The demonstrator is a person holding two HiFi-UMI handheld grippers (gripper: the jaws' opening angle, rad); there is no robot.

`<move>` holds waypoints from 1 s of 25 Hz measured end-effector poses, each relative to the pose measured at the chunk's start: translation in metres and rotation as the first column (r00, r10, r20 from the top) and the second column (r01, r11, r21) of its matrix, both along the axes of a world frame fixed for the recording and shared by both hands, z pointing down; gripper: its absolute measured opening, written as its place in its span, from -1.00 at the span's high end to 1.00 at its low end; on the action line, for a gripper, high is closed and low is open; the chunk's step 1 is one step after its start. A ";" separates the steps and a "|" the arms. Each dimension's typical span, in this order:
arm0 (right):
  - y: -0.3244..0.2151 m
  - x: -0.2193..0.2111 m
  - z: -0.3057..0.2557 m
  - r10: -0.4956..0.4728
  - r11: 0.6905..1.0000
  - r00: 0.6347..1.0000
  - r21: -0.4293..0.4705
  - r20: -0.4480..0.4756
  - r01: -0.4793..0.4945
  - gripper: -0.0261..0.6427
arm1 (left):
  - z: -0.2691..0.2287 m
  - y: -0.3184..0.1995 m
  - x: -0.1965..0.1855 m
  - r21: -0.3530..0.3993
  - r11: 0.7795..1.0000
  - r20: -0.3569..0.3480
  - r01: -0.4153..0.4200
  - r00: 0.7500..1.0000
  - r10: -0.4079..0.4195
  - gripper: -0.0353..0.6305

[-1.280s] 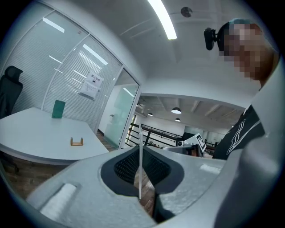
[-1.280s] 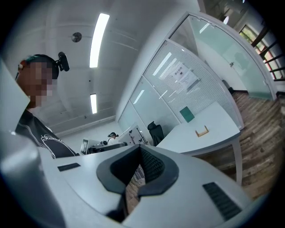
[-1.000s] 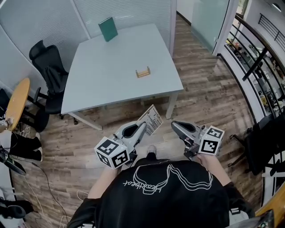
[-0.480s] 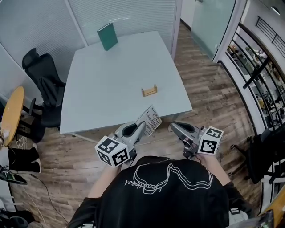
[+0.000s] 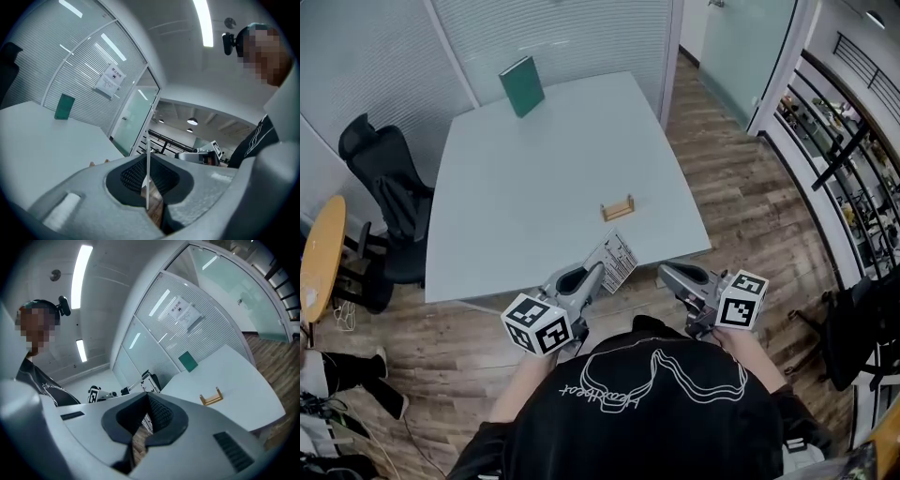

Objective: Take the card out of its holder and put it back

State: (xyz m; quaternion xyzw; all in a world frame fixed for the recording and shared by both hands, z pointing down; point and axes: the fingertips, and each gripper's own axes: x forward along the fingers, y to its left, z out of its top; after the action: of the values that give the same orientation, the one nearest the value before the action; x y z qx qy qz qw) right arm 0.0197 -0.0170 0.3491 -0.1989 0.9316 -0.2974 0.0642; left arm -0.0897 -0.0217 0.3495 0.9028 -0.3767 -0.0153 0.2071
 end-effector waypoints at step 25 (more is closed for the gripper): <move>-0.149 -0.011 0.036 -0.053 0.993 0.999 -0.103 0.009 0.054 0.89 | 0.034 -0.138 -0.022 -0.056 0.997 0.013 0.050 0.999 -0.050 0.82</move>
State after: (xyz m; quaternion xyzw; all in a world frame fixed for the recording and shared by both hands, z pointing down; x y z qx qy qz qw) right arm 0.0087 -0.1656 0.3851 -0.1759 0.9198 -0.3473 0.0488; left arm -0.1114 -0.1598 0.3832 0.8869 -0.4007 -0.0046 0.2300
